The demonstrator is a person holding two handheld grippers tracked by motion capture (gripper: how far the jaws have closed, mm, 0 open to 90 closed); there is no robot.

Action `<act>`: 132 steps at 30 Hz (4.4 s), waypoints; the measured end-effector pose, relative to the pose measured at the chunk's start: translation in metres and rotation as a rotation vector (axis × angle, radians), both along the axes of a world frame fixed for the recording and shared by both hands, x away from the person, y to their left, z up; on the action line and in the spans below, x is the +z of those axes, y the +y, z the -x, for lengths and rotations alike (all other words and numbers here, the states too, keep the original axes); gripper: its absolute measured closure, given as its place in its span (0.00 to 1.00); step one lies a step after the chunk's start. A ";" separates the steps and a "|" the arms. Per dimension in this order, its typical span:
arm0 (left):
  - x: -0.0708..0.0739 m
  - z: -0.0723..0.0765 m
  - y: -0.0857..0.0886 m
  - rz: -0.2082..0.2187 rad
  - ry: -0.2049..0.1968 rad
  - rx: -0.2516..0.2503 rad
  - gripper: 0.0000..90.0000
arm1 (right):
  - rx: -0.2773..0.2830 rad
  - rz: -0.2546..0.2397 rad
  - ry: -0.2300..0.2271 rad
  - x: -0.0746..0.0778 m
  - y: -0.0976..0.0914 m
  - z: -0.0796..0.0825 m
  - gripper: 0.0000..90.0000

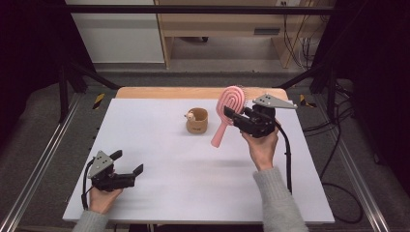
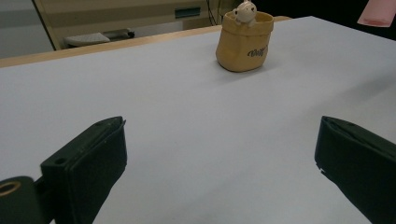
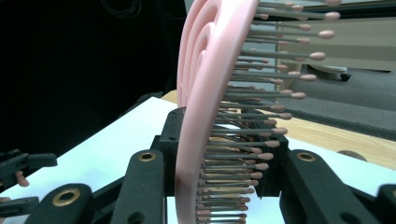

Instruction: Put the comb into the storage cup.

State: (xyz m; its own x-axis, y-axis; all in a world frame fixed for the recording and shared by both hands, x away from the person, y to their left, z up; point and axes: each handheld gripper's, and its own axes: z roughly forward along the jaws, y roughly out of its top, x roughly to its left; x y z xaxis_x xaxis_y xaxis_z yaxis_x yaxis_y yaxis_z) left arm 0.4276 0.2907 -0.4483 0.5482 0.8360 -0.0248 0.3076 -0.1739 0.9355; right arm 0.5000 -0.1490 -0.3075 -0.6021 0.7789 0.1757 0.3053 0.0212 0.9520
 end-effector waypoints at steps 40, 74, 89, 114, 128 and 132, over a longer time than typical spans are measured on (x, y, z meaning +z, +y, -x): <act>-0.004 -0.001 0.003 0.003 0.016 0.001 0.03 | -0.071 0.087 -0.048 0.022 0.043 -0.052 0.71; -0.004 -0.002 0.004 0.003 0.019 0.003 0.03 | -0.119 0.098 -0.039 0.021 0.066 -0.091 0.71; -0.005 -0.002 0.004 0.003 0.022 0.003 0.03 | -0.142 0.105 -0.036 0.016 0.073 -0.106 0.71; -0.006 -0.002 0.004 0.003 0.025 0.005 0.03 | -0.149 0.130 -0.006 -0.005 0.086 -0.122 0.71; -0.005 -0.002 0.004 0.001 0.025 0.003 0.03 | -0.151 0.141 0.017 -0.015 0.090 -0.125 0.71; -0.005 -0.002 0.004 -0.001 0.026 0.002 0.03 | -0.151 0.142 0.028 -0.020 0.090 -0.126 0.71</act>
State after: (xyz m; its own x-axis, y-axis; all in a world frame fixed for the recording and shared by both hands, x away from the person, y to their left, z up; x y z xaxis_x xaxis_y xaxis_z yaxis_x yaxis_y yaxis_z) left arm 0.4297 0.2947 -0.4537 0.5457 0.8371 -0.0384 0.3321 -0.1740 0.9271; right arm 0.6256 -0.0591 -0.3273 -0.4734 0.8778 0.0726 0.3412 0.1068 0.9339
